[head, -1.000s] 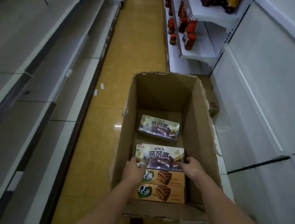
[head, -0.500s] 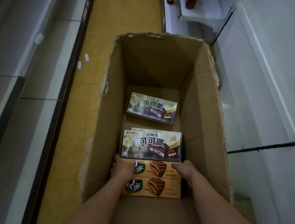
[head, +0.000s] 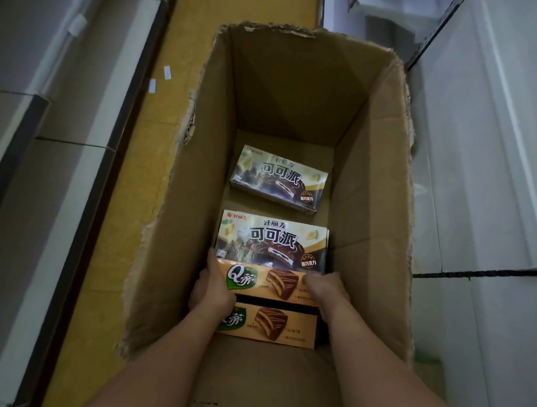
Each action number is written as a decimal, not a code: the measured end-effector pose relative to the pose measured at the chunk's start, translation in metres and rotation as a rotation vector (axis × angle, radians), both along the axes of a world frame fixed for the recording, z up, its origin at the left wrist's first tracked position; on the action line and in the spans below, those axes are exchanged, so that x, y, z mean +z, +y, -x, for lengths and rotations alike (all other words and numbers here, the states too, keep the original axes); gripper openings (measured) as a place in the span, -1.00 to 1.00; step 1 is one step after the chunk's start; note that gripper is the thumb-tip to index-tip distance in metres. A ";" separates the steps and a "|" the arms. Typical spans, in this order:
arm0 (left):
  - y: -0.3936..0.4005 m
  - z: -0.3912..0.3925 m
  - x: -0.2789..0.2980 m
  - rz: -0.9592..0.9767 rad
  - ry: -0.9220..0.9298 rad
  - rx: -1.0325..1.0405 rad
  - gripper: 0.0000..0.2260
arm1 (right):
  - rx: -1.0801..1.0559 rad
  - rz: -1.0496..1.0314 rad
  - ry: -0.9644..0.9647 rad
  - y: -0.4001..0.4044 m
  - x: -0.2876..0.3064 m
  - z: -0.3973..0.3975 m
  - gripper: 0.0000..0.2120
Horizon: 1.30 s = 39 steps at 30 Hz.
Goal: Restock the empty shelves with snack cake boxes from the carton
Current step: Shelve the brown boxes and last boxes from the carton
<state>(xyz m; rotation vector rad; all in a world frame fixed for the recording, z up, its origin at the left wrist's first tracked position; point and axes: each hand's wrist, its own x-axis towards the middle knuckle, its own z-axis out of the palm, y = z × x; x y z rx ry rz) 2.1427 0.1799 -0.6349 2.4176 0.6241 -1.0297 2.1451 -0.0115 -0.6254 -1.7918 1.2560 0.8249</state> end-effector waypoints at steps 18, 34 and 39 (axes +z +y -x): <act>0.007 -0.040 0.156 0.359 -0.245 -0.266 -0.59 | 1.202 0.229 -0.161 0.025 0.133 -0.020 -0.15; 0.088 -0.004 0.302 0.413 -0.676 0.431 -0.33 | 1.149 -0.337 -0.321 0.096 0.302 -0.058 -0.51; 0.122 0.038 0.332 0.322 -0.809 0.558 -0.51 | 1.169 -0.481 -0.347 0.145 0.313 -0.042 -0.37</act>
